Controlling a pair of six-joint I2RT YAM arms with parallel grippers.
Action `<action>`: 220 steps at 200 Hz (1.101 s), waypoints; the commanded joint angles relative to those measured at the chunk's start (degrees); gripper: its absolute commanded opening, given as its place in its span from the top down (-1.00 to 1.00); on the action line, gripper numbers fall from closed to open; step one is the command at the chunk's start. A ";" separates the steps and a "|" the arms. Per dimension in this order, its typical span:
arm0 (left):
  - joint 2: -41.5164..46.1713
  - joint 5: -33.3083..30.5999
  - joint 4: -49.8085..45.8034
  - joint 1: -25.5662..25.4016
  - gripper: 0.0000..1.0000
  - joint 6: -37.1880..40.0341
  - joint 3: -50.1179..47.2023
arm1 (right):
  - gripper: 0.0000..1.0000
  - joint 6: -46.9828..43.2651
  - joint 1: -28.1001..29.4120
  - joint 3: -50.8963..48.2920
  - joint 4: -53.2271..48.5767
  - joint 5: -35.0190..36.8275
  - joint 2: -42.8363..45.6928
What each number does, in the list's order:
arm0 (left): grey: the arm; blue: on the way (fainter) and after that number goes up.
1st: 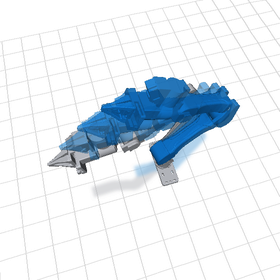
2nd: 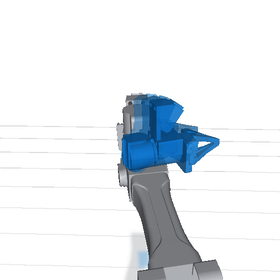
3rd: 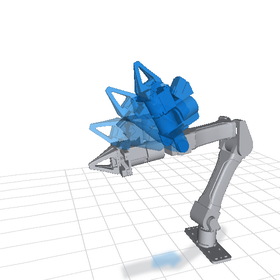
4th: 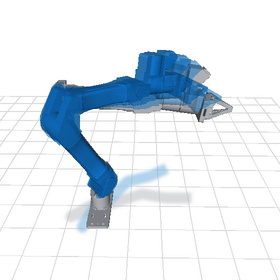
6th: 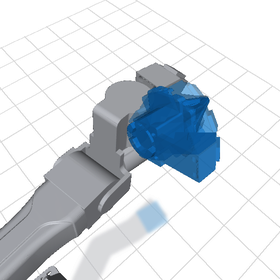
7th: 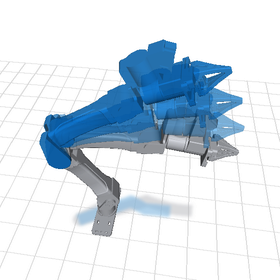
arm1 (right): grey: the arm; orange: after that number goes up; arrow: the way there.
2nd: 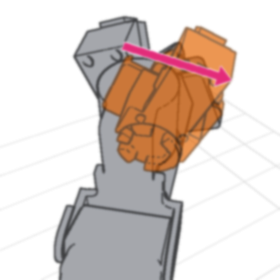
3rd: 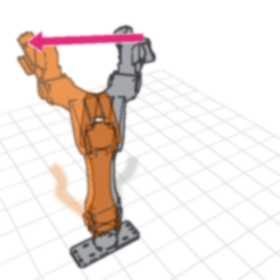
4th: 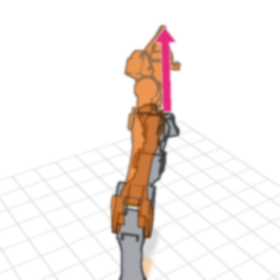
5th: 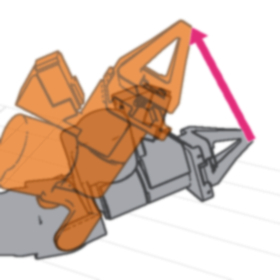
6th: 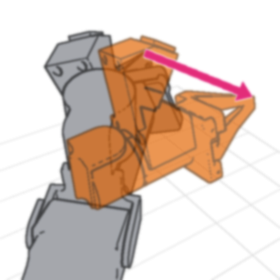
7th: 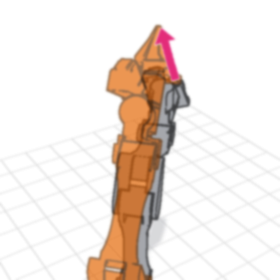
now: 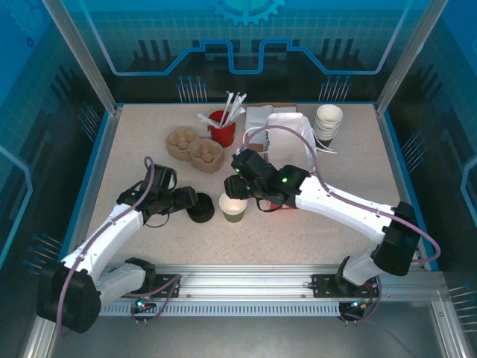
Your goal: Pack the takeout coffee
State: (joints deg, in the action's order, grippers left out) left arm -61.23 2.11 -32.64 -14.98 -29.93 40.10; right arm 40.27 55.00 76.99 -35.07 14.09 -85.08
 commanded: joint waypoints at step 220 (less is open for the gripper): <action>-10.22 -6.27 -0.96 -3.74 0.55 1.71 4.68 | 0.11 0.77 -6.65 -10.54 -9.58 -2.06 20.37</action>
State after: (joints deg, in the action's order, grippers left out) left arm -71.00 -2.39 -32.34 -18.15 -29.50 43.00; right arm 40.93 49.36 67.26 -43.33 12.56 -65.89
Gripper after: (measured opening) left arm 0.228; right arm 0.447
